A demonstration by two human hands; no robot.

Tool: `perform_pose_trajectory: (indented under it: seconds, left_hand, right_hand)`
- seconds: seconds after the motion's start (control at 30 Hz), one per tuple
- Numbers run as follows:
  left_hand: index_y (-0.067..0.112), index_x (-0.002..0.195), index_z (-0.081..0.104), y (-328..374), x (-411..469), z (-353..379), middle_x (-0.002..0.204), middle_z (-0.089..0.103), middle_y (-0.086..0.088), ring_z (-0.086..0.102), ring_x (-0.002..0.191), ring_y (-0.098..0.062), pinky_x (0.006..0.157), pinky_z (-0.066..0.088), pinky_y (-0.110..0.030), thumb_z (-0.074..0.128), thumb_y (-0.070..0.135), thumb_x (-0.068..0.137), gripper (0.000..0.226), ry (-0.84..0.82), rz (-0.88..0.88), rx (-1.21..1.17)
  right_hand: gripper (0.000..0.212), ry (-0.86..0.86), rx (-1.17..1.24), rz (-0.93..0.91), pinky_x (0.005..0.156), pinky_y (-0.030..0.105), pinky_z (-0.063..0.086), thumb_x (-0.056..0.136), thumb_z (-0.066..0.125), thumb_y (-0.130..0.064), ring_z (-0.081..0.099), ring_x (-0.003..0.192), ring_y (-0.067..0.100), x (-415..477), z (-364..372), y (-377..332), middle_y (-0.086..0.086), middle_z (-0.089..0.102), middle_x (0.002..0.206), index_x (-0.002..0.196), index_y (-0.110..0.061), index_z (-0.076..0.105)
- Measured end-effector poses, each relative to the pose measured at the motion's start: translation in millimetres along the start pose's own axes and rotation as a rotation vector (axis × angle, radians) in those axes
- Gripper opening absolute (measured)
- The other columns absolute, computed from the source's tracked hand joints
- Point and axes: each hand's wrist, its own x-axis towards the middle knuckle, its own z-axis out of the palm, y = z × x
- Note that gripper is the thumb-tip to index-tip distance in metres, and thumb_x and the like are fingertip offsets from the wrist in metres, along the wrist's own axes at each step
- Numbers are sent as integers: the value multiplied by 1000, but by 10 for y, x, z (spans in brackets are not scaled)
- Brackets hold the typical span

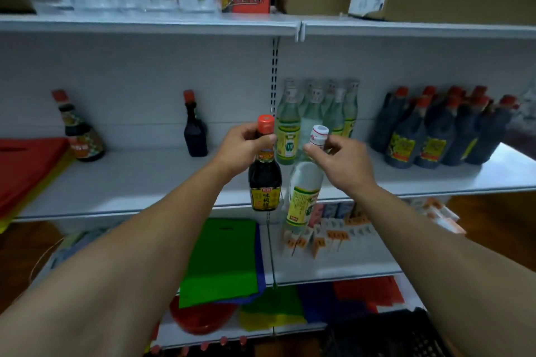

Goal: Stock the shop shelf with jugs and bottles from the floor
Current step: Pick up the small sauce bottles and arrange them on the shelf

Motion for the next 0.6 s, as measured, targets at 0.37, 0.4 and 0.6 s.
perform_pose_trajectory:
  seconds: [0.37, 0.4, 0.6]
  left_hand:
    - [12, 101, 67, -265, 773, 429, 94, 70, -4, 65, 86, -14, 84, 50, -26, 65, 11, 89, 13, 42, -41, 72]
    - [13, 98, 67, -300, 816, 477, 90, 69, 0, 64, 82, -11, 79, 50, -22, 65, 11, 88, 10, 47, -45, 77]
    - [13, 100, 69, -469, 1041, 723, 94, 71, -5, 67, 83, -12, 80, 51, -20, 69, 10, 86, 14, 75, -93, 54]
  right_hand:
    - [32, 83, -34, 61, 76, 39, 54, 79, 71, -49, 67, 86, 21, 865, -142, 500, 0, 74, 90, 91, -21, 76]
    - [32, 83, -37, 67, 75, 40, 54, 78, 71, -49, 67, 86, 23, 912, -143, 551, 1, 75, 90, 90, -20, 76]
    - [33, 76, -35, 92, 73, 40, 53, 80, 69, -47, 66, 87, 27, 1090, -178, 802, 7, 74, 91, 91, -16, 76]
